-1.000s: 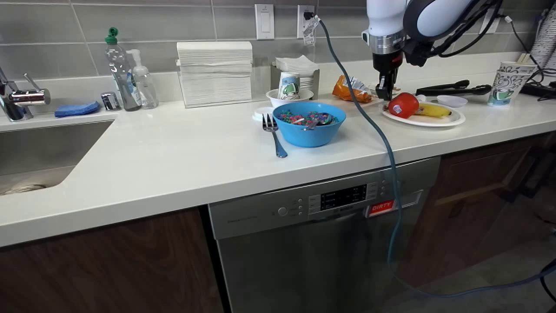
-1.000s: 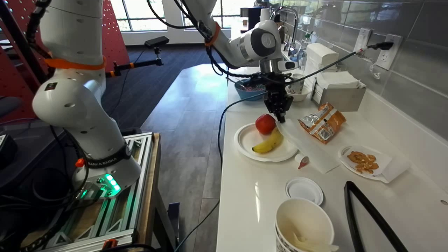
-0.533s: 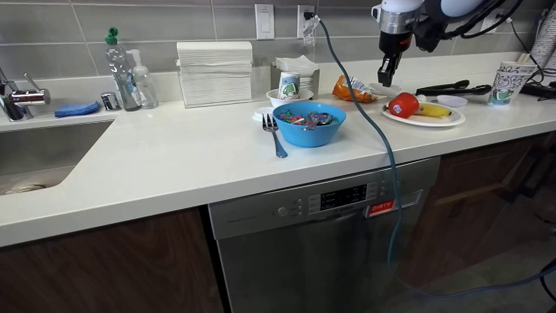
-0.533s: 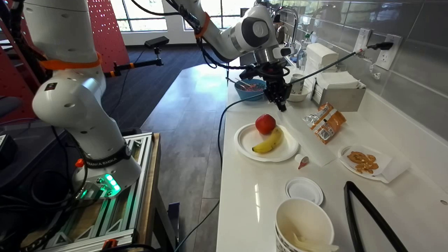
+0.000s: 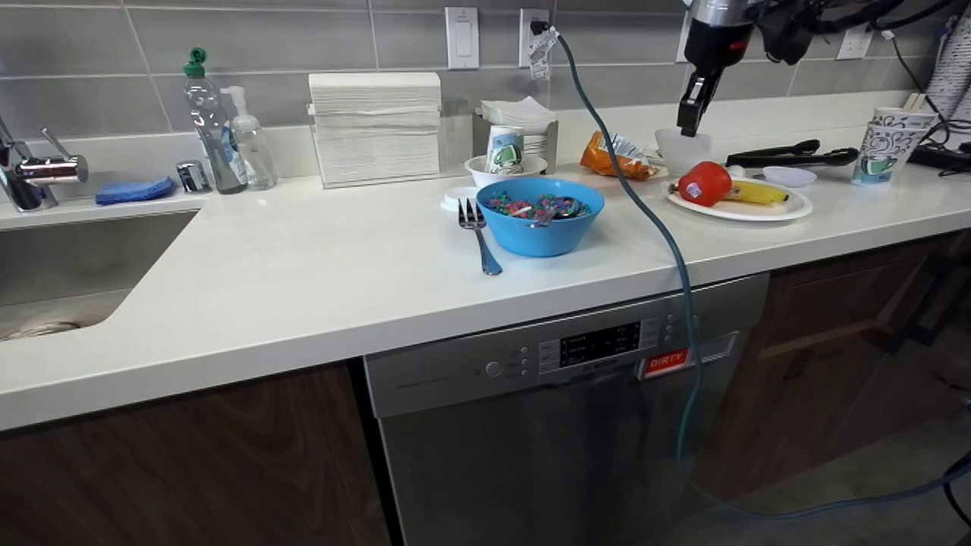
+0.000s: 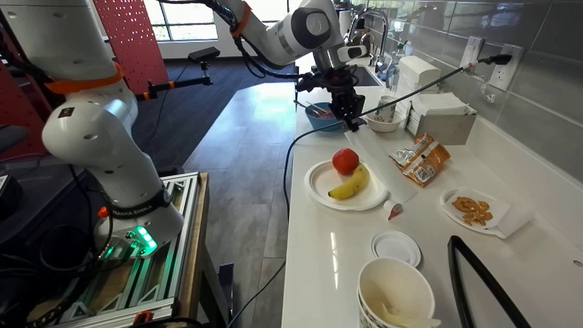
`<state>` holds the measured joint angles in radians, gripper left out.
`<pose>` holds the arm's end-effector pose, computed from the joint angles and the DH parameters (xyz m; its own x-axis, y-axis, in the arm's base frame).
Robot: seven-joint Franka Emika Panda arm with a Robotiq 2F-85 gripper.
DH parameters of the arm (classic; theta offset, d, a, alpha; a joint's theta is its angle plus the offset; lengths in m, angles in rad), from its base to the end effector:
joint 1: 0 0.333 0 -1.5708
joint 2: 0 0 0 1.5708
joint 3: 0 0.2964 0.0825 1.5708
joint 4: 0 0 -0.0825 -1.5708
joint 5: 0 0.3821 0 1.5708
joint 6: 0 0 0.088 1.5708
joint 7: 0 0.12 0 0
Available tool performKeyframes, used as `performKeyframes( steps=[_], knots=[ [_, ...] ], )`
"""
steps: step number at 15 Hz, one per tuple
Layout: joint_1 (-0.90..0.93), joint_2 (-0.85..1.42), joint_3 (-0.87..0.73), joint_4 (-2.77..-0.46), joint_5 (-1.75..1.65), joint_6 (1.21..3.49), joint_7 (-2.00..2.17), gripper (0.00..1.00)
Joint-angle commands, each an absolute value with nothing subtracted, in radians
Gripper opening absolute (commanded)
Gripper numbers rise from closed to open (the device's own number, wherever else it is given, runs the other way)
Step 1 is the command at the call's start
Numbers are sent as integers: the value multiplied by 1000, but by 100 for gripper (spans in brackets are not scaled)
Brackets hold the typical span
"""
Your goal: Put the white napkin on the blue bowl.
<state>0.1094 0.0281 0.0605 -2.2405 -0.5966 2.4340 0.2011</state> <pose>0.5376 0.0859 0.3423 0.8994 0.4108 0.1492 0.3226 -0.8543 0.4075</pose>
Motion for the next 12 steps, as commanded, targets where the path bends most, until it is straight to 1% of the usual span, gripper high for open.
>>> performKeyframes(
  steps=[1, 12],
  knots=[
    [108, -91, 80, -2347, -537, 2471, 150, 1],
    [128, -289, 209, -2403, -531, 2475, 226, 1]
  ],
)
